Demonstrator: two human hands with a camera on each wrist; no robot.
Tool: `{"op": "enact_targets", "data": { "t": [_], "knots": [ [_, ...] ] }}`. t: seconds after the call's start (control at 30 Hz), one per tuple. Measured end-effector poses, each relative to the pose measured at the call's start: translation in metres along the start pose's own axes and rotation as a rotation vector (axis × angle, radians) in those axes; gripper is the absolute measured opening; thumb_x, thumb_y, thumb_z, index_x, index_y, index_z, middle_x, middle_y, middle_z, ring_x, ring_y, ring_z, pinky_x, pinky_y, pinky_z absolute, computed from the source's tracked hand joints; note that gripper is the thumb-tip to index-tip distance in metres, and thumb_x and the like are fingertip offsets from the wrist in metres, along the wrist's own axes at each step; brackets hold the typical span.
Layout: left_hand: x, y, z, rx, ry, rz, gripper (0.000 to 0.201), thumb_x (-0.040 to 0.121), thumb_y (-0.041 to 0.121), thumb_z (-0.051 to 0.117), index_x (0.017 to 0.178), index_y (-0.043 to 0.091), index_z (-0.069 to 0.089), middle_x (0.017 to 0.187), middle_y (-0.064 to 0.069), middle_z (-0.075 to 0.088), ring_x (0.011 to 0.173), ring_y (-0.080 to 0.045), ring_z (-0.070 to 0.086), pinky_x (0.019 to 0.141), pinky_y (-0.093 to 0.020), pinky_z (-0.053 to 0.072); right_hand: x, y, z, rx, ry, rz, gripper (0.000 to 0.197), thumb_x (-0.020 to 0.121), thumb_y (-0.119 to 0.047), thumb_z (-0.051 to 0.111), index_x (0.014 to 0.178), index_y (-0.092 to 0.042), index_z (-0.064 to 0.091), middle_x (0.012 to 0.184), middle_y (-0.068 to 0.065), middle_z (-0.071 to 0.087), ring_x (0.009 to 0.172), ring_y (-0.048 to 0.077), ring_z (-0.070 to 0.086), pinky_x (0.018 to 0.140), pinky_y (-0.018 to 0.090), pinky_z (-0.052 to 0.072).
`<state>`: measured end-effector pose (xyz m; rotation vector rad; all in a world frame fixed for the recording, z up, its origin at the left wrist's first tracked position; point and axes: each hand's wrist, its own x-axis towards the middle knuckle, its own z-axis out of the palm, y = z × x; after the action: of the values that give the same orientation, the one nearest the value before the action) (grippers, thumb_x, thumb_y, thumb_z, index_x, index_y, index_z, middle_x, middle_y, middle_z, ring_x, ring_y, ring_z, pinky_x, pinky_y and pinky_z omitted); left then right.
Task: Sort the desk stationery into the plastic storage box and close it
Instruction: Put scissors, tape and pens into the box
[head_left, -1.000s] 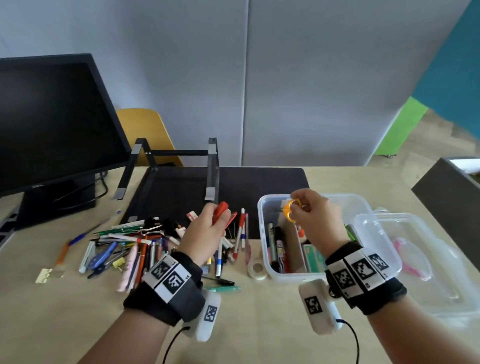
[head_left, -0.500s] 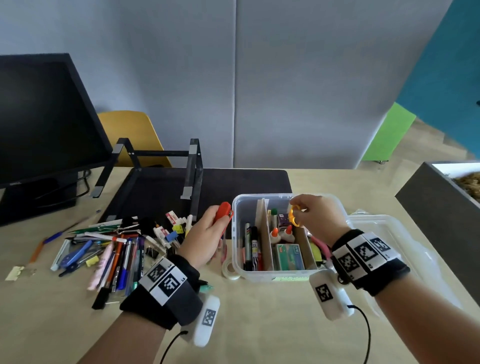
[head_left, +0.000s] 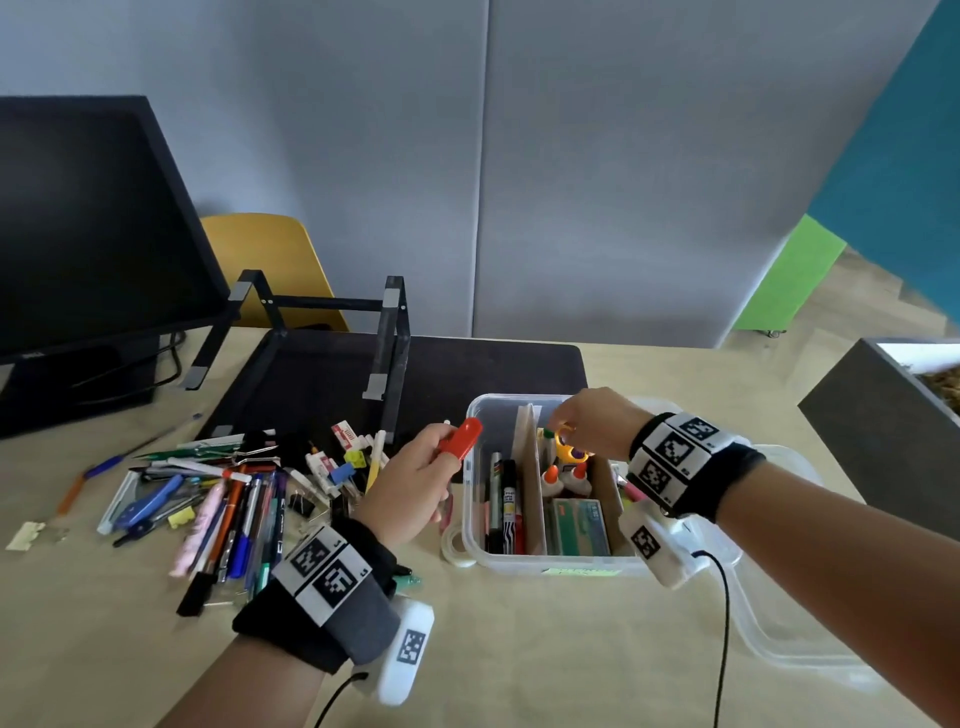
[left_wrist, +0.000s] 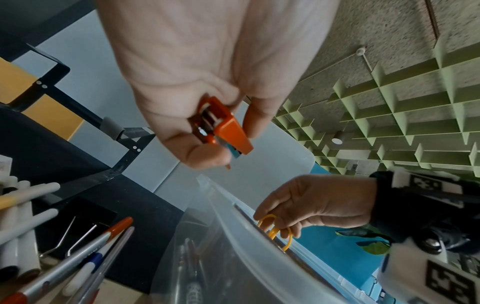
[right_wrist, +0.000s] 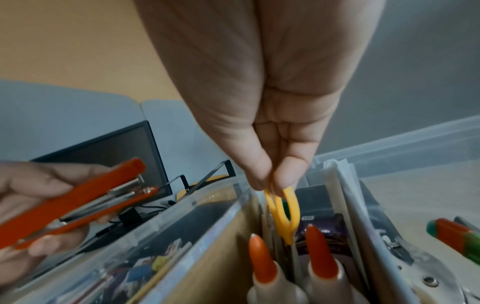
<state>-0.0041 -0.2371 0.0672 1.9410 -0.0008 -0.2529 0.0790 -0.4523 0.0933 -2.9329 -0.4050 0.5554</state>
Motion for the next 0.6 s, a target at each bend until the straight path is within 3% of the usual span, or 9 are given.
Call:
{"op": "enact_targets", "data": {
  "t": [0.1,0.17,0.23,0.33,0.4,0.47,0.53,0.6],
  "knots": [
    [-0.001,0.003,0.000,0.006,-0.001,0.018,0.010,0.099,0.026,0.042,0.102,0.028,0.051,0.071,-0.009,0.045,0.055,-0.015,0.043,0.054,-0.031,0.040,0.013,0.000,0.007,-0.081,-0.070,0.004,0.031,0.088,-0.009,0.047,0.109,-0.017,0.068,0.101,0.003,0.071,0.088,0.019,0.066,0.082,0.030,0.055],
    [-0.001,0.005,0.000,0.013,0.005,0.033,0.008,0.099,0.028,0.043,0.099,0.032,0.050,0.069,-0.005,0.045,0.056,-0.014,0.043,0.057,-0.031,0.039,0.020,0.003,0.011,-0.048,-0.121,0.011,0.026,0.086,-0.011,0.052,0.106,-0.014,0.068,0.098,0.005,0.070,0.078,0.016,0.067,0.077,0.032,0.057],
    [0.000,0.005,0.000,0.059,0.017,0.049,0.010,0.099,0.032,0.042,0.103,0.030,0.050,0.069,0.000,0.045,0.057,-0.011,0.042,0.058,-0.027,0.037,0.022,0.003,0.010,0.039,-0.177,0.013,0.027,0.086,-0.009,0.057,0.111,-0.012,0.065,0.100,0.007,0.070,0.065,0.008,0.063,0.067,0.025,0.057],
    [0.001,0.006,0.001,0.111,0.024,0.059,0.023,0.099,0.032,0.041,0.112,0.017,0.054,0.066,0.001,0.045,0.055,-0.008,0.040,0.055,-0.021,0.034,0.020,0.004,0.011,0.060,-0.188,0.016,0.027,0.086,-0.010,0.059,0.113,-0.008,0.064,0.104,0.010,0.070,0.065,0.009,0.059,0.071,0.026,0.056],
    [0.001,0.008,0.001,0.113,0.023,0.076,0.032,0.099,0.033,0.043,0.113,0.007,0.054,0.063,0.001,0.042,0.049,-0.004,0.036,0.050,-0.017,0.032,0.015,0.002,0.010,0.076,-0.182,0.023,0.029,0.087,-0.010,0.057,0.116,-0.007,0.062,0.107,0.012,0.069,0.071,0.013,0.060,0.077,0.029,0.057],
    [0.000,0.013,0.003,0.114,0.025,0.097,0.038,0.098,0.037,0.042,0.112,0.003,0.054,0.059,0.002,0.037,0.043,-0.003,0.033,0.046,-0.017,0.032,0.007,0.002,0.007,0.063,-0.143,0.009,0.033,0.090,-0.008,0.053,0.122,-0.009,0.059,0.115,0.011,0.066,0.086,0.018,0.064,0.085,0.030,0.053],
    [0.000,0.020,0.005,0.106,0.015,0.110,0.039,0.098,0.041,0.041,0.113,0.008,0.055,0.060,0.001,0.038,0.045,-0.003,0.034,0.048,-0.017,0.033,-0.004,0.003,0.000,0.015,-0.052,-0.019,0.037,0.092,-0.005,0.048,0.128,-0.009,0.056,0.126,0.009,0.060,0.111,0.023,0.058,0.095,0.026,0.043],
    [-0.001,0.028,0.008,0.105,-0.018,0.111,0.034,0.098,0.042,0.038,0.122,0.022,0.051,0.075,-0.007,0.050,0.060,-0.005,0.048,0.064,-0.021,0.041,-0.014,0.009,-0.005,0.058,0.026,-0.008,0.037,0.092,-0.007,0.048,0.128,-0.009,0.056,0.130,0.006,0.056,0.119,0.021,0.052,0.095,0.022,0.038]
  ]
}}
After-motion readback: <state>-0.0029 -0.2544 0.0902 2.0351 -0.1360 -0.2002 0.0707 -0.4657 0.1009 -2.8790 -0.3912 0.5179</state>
